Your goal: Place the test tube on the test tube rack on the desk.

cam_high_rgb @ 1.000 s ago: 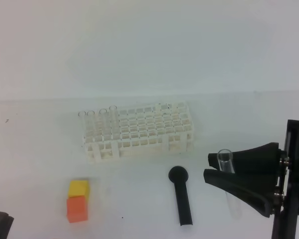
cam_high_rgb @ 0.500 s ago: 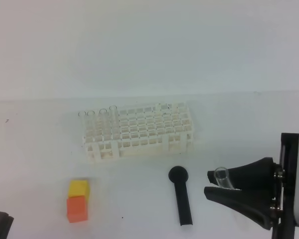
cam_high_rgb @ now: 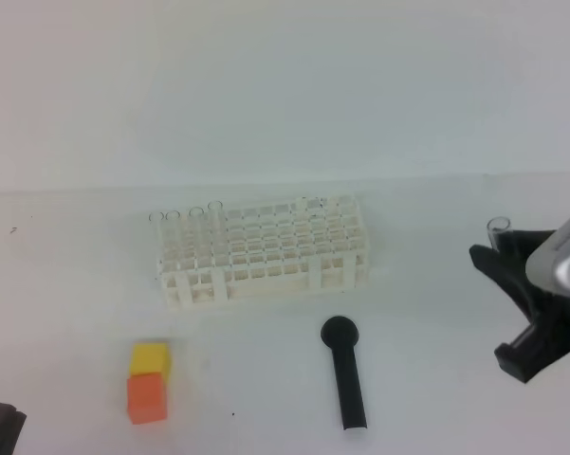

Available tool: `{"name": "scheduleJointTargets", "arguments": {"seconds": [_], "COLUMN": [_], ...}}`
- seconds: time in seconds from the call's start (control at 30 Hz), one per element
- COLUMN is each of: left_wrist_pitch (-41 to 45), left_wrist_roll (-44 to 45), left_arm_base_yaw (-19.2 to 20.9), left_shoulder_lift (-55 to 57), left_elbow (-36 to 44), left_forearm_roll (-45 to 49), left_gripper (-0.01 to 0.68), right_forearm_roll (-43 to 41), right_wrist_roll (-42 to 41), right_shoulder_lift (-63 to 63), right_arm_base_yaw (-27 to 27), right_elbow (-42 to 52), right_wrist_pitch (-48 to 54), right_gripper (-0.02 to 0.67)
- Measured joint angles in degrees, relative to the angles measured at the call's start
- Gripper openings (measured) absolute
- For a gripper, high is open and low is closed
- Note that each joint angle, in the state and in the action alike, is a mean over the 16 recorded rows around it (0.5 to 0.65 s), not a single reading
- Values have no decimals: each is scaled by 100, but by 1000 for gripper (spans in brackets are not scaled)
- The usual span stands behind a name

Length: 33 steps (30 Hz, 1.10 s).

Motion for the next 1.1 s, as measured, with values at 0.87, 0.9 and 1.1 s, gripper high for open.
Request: {"name": "scheduleJointTargets", "arguments": {"seconds": [0.87,0.9,1.1], "left_wrist_pitch": [0,0,0], "left_wrist_roll": [0,0,0], "left_arm_base_yaw": [0,0,0], "left_shoulder_lift": [0,0,0], "left_elbow": [0,0,0], "left_forearm_roll": [0,0,0], "left_gripper": [-1,-1,-1], "right_forearm_roll": [-3168,-3218,-3577], "right_wrist_roll": [3991,4051,4397], "right_shoulder_lift": [2862,2954,3467], "right_arm_base_yaw": [1202,1211,1249], "right_elbow": [-1188,-1252,-1692], "right_wrist_pitch": [-3215,-3280,-3581], "right_gripper": [121,121,121]}}
